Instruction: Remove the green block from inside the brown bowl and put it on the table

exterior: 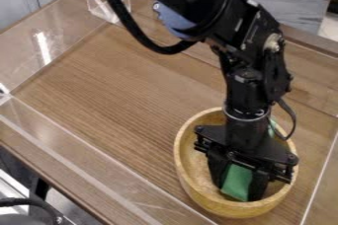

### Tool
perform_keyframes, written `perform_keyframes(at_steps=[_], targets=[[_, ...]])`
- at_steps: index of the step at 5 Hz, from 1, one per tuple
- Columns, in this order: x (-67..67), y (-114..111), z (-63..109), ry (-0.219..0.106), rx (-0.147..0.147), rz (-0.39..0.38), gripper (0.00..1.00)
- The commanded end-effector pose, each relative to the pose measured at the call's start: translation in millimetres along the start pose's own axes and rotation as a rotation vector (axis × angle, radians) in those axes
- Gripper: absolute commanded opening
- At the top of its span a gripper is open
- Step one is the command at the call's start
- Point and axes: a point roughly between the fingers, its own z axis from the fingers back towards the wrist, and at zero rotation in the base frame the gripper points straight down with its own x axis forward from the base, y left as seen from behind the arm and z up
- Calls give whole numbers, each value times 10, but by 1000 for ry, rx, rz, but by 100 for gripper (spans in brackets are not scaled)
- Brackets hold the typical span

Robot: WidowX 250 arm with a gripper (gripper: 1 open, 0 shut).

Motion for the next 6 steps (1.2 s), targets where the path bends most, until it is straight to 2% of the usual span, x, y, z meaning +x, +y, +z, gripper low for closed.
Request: perform_keyframes(at_steps=[1, 4, 5, 6], targets=[[81, -48, 204, -45, -33, 2, 0], [47, -21, 391, -13, -46, 6, 0], [59, -3, 506, -17, -57, 8, 0], [78, 37, 778, -39, -77, 24, 0]])
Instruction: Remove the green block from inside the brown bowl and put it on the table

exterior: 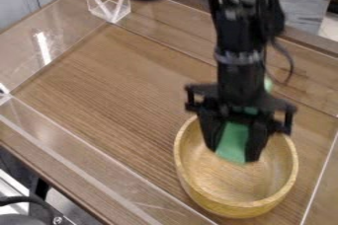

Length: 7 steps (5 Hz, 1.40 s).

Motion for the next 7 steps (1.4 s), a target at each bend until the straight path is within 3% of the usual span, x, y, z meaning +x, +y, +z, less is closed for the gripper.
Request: perform_keyframes(at_steps=[1, 2, 3, 4, 5, 7], targets=[[174, 52, 696, -125, -47, 37, 0], [395, 426, 1311, -202, -55, 107, 0], [556, 878, 1529, -248, -43, 127, 0], [660, 1084, 1528, -267, -38, 140, 0], [736, 1150, 1436, -275, -33, 139, 0], [908, 1073, 1117, -280, -32, 106, 0]])
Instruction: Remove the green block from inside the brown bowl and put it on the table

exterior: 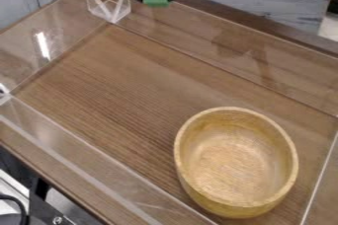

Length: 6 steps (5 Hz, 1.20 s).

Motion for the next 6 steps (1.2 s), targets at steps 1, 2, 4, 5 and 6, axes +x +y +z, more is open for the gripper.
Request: perform_keyframes(at_steps=[1, 2, 4, 5, 6], targets=[[72, -188, -40, -52, -8, -55, 0], [33, -408, -199, -48, -24, -127, 0], [-43, -133, -197, -38, -29, -210, 0], [-113, -23, -191, -35, -28, -254, 0], [-189, 60, -205, -29, -27, -297, 0]])
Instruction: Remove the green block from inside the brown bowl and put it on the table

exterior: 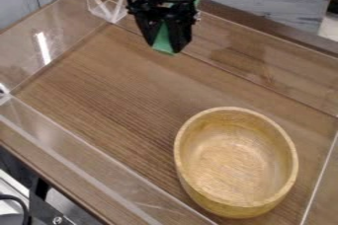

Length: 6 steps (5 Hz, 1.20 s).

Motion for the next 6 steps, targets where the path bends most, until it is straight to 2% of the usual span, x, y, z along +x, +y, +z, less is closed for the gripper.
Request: perform_keyframes(at_steps=[1, 4, 6], targets=[[15, 38, 76, -56, 24, -48, 0], [-60, 176, -217, -33, 53, -75, 0], [-58, 247, -355, -24, 69, -79, 0]])
